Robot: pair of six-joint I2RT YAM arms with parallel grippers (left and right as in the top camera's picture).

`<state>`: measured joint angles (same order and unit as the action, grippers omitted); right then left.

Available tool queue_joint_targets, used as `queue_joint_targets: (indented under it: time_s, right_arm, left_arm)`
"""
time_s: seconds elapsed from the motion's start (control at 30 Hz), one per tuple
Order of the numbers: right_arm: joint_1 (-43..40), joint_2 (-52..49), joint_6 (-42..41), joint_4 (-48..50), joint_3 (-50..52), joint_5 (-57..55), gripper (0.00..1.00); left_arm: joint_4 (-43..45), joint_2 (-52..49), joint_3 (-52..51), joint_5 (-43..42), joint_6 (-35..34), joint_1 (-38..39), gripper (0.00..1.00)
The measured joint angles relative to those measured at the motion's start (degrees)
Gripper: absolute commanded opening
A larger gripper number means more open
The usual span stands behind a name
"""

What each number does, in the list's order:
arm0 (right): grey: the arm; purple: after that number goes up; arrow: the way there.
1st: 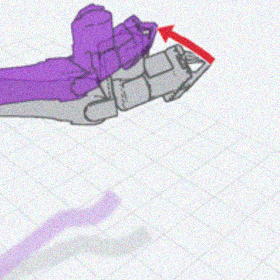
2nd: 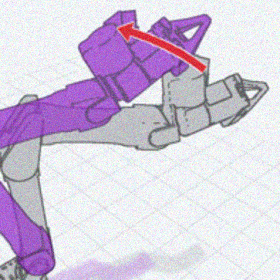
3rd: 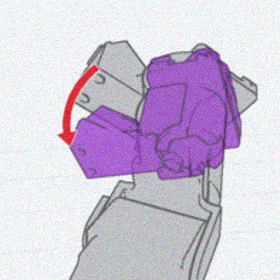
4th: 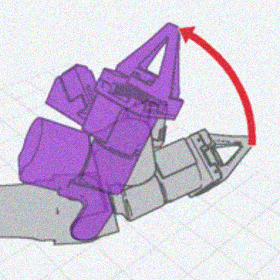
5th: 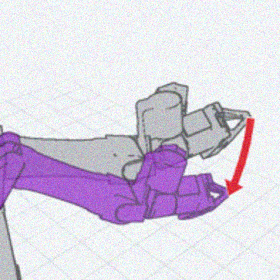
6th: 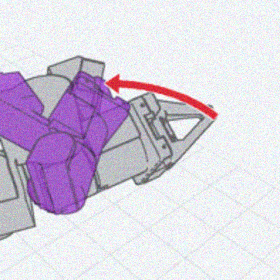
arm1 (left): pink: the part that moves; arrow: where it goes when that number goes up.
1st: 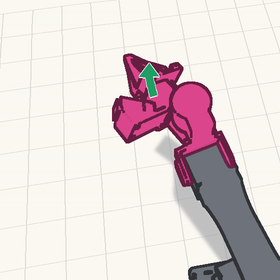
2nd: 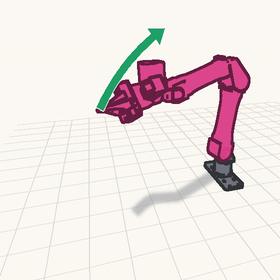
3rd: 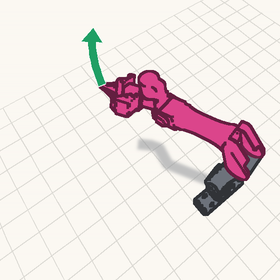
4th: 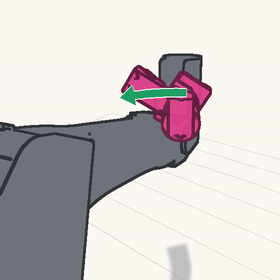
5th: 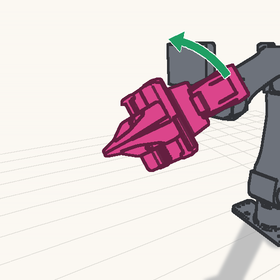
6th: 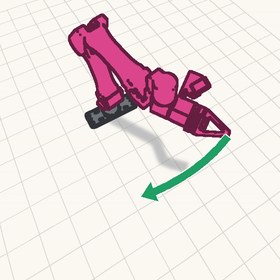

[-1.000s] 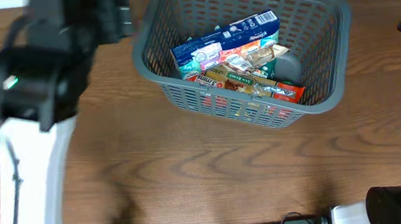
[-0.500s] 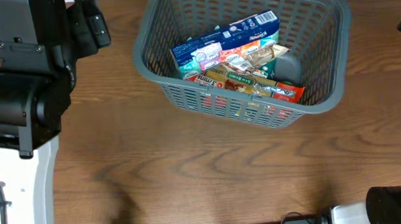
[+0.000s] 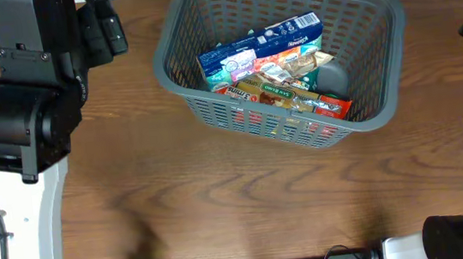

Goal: Pack container

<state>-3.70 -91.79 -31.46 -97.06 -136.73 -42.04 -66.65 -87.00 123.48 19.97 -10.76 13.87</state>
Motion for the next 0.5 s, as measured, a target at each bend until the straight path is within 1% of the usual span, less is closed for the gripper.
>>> queue_joint_targets:
  time_s: [0.13, 0.27, 0.4, 0.5]
  right_arm:
    - [0.0, 0.0, 0.0, 0.0, 0.0, 0.0, 0.99]
    - [0.0, 0.0, 0.0, 0.0, 0.0, 0.0, 0.99]
    - [0.0, 0.0, 0.0, 0.0, 0.0, 0.0, 0.99]
    - [0.0, 0.0, 0.0, 0.0, 0.0, 0.0, 0.99]
  left_arm:
    - [0.4, 0.1, 0.0, 0.3, -0.6, -2.1, 0.99]
    - [0.5, 1.5, 0.0, 0.5, -2.9, -5.4, 0.99]
    - [0.5, 5.6, 0.0, 0.6, -4.3, -7.5, 0.99]
    - [0.4, 10.7, 0.0, 0.6, -4.7, -8.3, 0.99]
